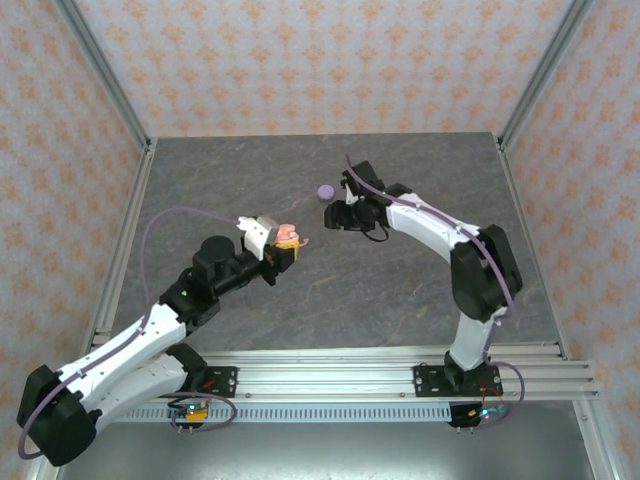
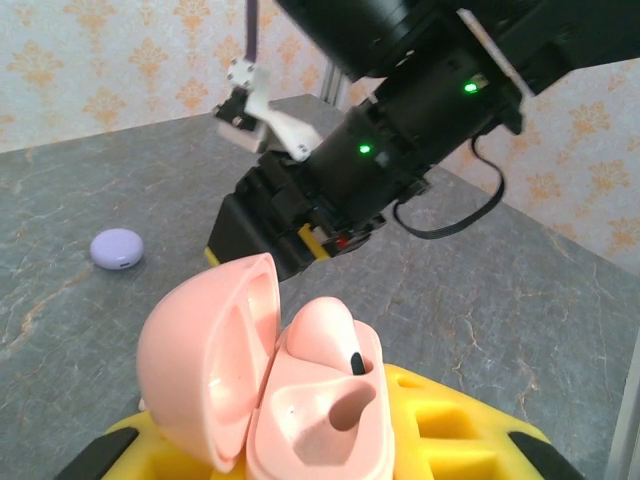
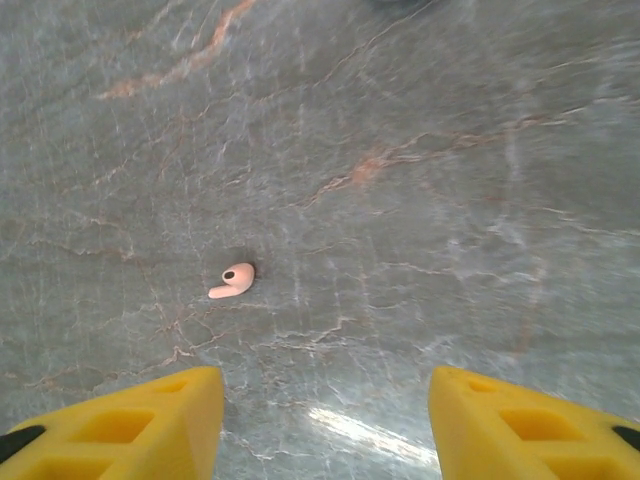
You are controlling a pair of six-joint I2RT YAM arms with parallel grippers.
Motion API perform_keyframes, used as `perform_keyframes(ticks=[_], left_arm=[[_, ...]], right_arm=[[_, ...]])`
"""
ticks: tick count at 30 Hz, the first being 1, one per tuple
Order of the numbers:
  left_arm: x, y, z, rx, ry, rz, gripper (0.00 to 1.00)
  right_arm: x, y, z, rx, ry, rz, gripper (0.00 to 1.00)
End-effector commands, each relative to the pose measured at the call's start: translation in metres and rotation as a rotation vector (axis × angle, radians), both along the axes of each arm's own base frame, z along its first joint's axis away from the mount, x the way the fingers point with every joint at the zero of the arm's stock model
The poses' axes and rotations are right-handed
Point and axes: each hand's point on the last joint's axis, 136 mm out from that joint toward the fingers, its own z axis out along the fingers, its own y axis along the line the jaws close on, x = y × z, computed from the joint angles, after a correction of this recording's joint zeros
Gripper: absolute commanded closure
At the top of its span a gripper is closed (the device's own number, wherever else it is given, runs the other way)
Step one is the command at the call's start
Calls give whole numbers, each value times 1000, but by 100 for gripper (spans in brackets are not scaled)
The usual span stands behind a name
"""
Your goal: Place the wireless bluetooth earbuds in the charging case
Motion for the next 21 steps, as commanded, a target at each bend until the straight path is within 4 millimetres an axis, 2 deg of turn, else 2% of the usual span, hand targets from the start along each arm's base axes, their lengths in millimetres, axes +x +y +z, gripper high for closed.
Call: perform_keyframes(ticks=[1,7,16,21], left_arm=[[2,12,-10,13,33,51,92],[2,14,-10,4,44,61,92],[1,17,-7,1,37,68,92],[1,17,-8,0,40,66,92]], right_arm=[[-4,27,-4,29,46,94,43],[-3,50,-31,-59,96,140,43],[0,64,-55,-131,146,113,44],[2,64,-67,-196,154,95,44]])
